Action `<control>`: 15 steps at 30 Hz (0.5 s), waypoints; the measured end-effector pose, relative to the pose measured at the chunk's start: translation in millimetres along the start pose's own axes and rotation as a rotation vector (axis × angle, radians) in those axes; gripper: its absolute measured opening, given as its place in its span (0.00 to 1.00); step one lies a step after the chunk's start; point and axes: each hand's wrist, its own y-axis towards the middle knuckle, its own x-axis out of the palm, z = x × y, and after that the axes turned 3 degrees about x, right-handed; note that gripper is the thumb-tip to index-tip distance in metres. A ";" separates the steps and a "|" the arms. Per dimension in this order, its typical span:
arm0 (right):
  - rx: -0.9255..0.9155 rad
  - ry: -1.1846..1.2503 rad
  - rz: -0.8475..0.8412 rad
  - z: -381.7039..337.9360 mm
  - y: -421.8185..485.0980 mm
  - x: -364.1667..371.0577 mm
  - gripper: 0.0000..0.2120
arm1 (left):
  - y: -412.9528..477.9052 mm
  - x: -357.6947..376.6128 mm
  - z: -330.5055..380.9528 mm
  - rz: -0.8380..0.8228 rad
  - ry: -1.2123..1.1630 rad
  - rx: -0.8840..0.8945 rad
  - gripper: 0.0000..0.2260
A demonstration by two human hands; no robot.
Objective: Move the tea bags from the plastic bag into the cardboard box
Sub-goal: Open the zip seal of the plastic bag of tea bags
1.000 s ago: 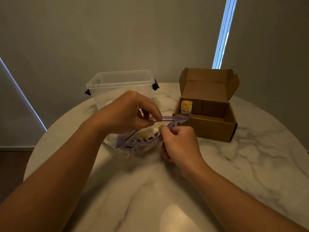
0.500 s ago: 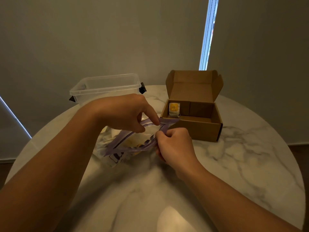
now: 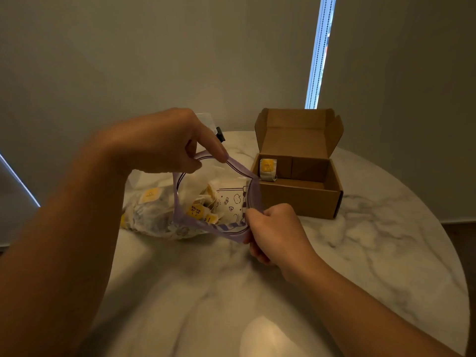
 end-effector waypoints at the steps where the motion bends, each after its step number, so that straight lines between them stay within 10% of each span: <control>1: -0.006 -0.002 -0.005 0.0 -1.3 0.1 0.17 | -1.5 -1.9 1.5 0.008 0.009 0.005 0.24; 15: -0.134 -0.141 -0.055 -2.9 -8.2 4.7 0.25 | -28.0 25.9 16.4 -0.013 -0.114 -0.034 0.17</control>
